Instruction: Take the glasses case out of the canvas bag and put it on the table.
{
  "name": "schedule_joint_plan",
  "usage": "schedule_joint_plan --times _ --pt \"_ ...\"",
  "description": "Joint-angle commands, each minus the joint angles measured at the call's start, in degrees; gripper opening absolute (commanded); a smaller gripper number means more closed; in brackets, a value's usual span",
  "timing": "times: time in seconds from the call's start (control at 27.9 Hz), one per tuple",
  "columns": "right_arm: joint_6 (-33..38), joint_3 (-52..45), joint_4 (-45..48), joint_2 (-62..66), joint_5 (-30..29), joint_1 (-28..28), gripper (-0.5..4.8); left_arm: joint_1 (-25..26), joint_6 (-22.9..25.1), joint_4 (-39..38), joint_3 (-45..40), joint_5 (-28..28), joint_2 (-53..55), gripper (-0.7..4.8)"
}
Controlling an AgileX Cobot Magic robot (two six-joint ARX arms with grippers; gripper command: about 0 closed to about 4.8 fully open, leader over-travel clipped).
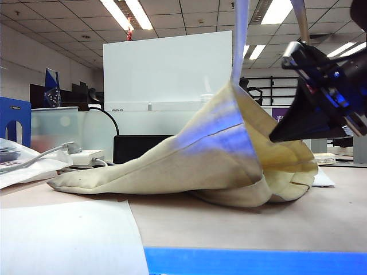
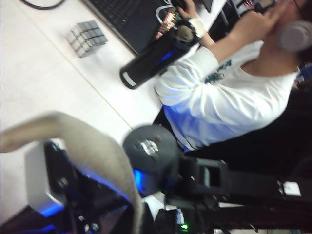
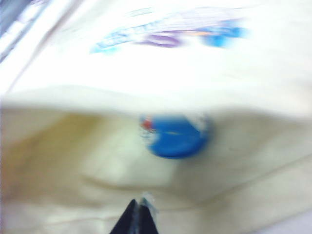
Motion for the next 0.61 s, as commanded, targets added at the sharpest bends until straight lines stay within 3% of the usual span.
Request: schedule_joint_plan --times 0.04,0.18,0.36,0.39,0.43,0.47,0.61 --pt "-5.44 0.17 -0.11 0.79 1.31 0.42 -0.05 -2.21 0.68 2.97 0.24 0.79 -2.05 -0.05" --pt "-5.53 0.20 1.46 3.28 1.31 1.05 -0.05 -4.72 -0.42 5.22 0.55 1.05 -2.95 -0.05" --pt "-5.60 0.22 10.51 7.34 -2.14 2.60 0.06 -7.45 -0.59 4.04 0.52 4.28 -3.04 -0.05" --pt "-5.57 0.26 12.00 7.89 -2.19 3.08 0.39 -7.78 -0.63 3.78 0.52 4.33 -3.04 -0.05" --pt "-5.57 0.28 13.38 8.52 -2.19 3.93 1.11 -7.93 -0.63 3.37 0.52 4.46 -3.04 -0.05" --pt "-5.60 0.85 14.49 9.97 -1.95 5.66 2.20 -8.00 -0.63 1.81 0.52 4.70 -3.04 -0.05" --pt "-5.62 4.37 14.29 13.40 -1.99 6.71 2.21 -8.00 0.85 -5.40 0.52 5.03 -3.04 -0.05"
